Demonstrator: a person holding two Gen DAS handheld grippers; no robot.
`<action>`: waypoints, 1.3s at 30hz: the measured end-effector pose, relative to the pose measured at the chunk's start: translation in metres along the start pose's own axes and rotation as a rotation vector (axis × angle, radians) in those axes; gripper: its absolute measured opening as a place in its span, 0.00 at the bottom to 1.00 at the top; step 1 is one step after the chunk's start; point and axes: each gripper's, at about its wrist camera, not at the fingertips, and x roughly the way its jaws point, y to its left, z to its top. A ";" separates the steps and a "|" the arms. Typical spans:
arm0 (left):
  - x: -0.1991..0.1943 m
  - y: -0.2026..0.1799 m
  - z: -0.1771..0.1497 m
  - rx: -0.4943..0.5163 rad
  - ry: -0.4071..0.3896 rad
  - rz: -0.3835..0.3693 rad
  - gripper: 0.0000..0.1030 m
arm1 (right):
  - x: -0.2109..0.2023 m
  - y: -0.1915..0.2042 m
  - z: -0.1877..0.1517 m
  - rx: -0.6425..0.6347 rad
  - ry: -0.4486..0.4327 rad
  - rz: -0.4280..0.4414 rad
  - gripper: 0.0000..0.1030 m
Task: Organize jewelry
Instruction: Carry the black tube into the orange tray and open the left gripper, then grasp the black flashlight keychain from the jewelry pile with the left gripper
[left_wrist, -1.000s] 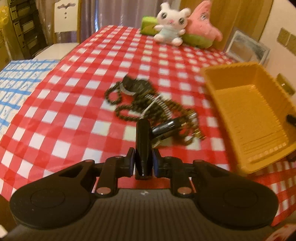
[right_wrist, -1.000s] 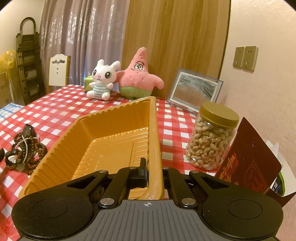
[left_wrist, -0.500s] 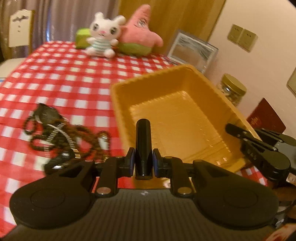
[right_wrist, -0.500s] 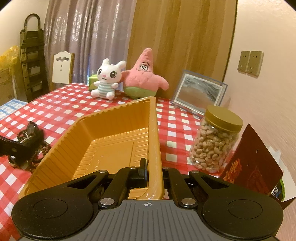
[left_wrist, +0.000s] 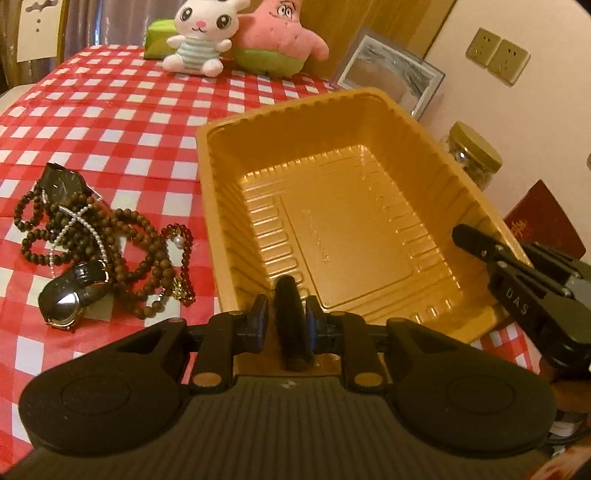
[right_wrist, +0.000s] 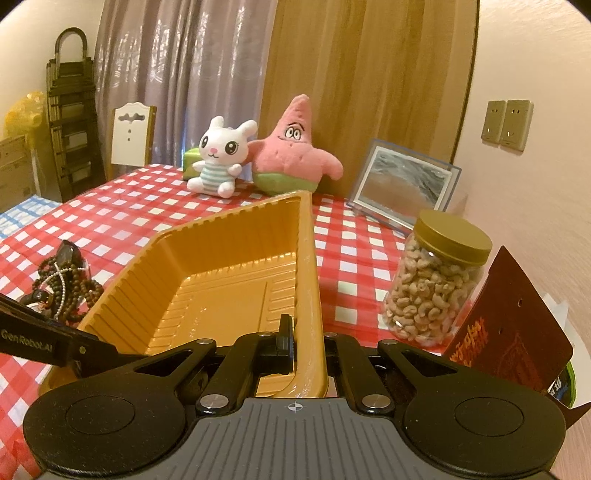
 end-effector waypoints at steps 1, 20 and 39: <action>-0.003 0.000 0.000 0.000 -0.007 0.001 0.22 | 0.000 0.000 0.000 -0.001 0.002 0.000 0.03; -0.066 0.096 -0.016 0.083 -0.089 0.239 0.32 | -0.001 0.003 0.000 0.008 0.015 -0.035 0.03; -0.018 0.103 0.000 0.378 -0.003 0.138 0.30 | -0.002 0.015 0.004 0.033 0.034 -0.110 0.04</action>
